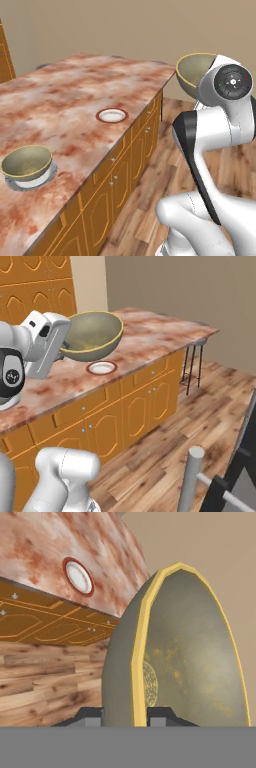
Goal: Move the bowls from the cabinet to the plates on the dining table.
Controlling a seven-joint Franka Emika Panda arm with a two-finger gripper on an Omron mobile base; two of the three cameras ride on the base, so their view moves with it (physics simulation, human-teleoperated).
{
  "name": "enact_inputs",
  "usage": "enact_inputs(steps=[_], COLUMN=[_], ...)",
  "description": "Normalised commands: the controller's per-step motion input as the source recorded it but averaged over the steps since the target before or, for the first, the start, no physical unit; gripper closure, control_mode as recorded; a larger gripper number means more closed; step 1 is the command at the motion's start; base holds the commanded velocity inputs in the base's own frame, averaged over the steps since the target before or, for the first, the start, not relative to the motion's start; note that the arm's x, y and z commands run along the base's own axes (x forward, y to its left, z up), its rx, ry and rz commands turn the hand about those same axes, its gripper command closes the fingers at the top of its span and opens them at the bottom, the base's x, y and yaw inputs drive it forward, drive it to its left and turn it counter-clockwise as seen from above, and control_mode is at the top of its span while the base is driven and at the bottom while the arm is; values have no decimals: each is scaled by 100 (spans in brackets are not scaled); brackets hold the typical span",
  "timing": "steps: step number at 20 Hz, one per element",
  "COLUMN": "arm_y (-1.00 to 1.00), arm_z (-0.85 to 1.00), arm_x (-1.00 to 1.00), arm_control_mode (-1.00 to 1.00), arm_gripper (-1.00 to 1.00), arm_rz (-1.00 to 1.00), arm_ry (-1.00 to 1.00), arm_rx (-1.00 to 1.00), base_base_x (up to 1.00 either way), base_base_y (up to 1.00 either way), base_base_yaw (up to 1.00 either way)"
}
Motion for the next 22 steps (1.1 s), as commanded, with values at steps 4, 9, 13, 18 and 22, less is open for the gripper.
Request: enact_inputs(steps=[4,9,13,18,22], arm_y=[0,0,0,0,0], arm_z=[0,0,0,0,0], arm_x=[0,0,0,0,0], arm_control_mode=[100,100,100,100,100], arm_gripper=[100,100,100,100,100], arm_rz=[0,0,0,0,0], arm_ry=[0,0,0,0,0], arm_rx=[0,0,0,0,0], base_base_x=[56,55,53,39,39], base_base_y=[-17,-25,-23,-24,-25], base_base_yaw=[14,14,15,23,29])
